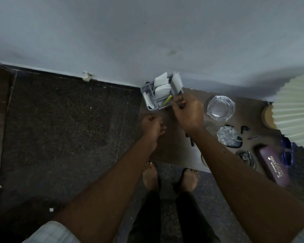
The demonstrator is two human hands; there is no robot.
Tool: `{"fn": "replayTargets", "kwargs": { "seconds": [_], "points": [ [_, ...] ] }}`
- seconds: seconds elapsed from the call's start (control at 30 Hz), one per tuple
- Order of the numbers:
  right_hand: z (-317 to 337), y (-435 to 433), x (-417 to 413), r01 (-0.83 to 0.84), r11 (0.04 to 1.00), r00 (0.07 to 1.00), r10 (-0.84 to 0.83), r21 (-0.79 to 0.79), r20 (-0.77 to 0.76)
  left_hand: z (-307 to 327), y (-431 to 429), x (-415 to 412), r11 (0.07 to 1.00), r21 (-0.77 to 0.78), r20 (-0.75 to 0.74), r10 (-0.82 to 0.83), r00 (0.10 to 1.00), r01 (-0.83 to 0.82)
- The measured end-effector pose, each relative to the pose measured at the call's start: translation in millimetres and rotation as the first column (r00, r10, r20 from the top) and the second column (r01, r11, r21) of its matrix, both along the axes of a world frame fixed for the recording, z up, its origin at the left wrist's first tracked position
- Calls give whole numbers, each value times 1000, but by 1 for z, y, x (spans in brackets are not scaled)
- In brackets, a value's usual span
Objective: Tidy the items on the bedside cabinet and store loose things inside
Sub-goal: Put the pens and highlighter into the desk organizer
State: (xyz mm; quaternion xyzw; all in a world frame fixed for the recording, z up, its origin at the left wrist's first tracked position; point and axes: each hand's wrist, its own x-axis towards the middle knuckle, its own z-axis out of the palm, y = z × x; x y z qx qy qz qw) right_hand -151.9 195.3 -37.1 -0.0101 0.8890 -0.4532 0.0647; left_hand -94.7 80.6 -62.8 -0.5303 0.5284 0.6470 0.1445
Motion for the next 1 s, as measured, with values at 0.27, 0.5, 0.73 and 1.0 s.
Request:
{"fn": "replayTargets", "kwargs": {
  "seconds": [0.27, 0.5, 0.73, 1.0],
  "points": [
    [-8, 23, 38, 114, 993, 988, -116, 27, 97, -5, 28, 13, 979, 28, -36, -200, 979, 201],
    [-30, 47, 82, 192, 968, 957, -221, 164, 187, -16, 57, 24, 931, -75, -19, -360, 933, 358],
    [-46, 60, 86, 83, 947, 954, -165, 309, 249, -37, 66, 18, 800, -304, 66, -524, 849, 518],
    [-57, 53, 70, 31, 940, 921, -159, 340, 356, -60, 78, 5, 788, -348, 181, -476, 861, 508]
  ]
}}
